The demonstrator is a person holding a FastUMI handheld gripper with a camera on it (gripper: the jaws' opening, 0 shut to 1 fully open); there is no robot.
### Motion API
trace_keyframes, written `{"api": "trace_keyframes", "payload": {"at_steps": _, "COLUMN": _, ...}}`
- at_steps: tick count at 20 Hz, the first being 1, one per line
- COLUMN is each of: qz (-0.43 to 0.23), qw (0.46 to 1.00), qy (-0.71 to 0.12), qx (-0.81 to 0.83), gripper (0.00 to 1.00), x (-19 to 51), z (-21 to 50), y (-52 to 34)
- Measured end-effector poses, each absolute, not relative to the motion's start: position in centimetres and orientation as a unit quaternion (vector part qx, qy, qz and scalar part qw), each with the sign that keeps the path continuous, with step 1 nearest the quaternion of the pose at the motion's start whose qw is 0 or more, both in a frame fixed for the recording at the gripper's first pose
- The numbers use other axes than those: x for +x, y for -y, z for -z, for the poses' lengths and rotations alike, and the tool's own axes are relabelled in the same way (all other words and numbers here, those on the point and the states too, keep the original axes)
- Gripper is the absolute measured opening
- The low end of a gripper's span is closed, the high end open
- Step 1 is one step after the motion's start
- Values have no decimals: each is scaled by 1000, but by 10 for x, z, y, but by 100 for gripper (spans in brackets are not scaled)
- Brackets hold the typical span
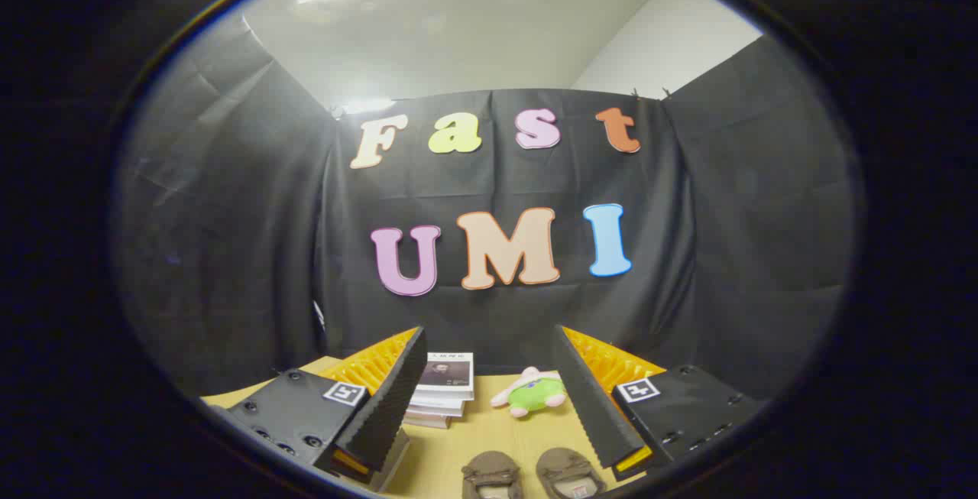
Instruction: Open the storage box then place both shoes into the box .Put the left shoe in first, then the right shoe, with the right side of both shoes facing outward in a uniform manner.
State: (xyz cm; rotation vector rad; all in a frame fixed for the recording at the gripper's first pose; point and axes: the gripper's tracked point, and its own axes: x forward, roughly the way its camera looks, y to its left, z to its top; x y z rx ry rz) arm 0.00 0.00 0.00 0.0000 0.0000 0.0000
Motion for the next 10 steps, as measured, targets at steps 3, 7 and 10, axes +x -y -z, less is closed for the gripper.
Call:
{"api": "trace_keyframes", "payload": {"at_steps": 3, "qz": -7, "qw": 1000, "qy": 3, "qx": -5, "gripper": 100, "x": 4, "z": -3, "y": -1}}
{"api": "trace_keyframes", "payload": {"at_steps": 7, "qz": -21, "qw": 1000, "qy": -7, "qx": -3, "gripper": 100, "x": 9, "z": 2, "y": -4}}
{"api": "trace_keyframes", "payload": {"at_steps": 10, "qz": -20, "qw": 1000, "qy": -7, "qx": -10, "gripper": 100, "x": 11, "z": 2, "y": -4}}
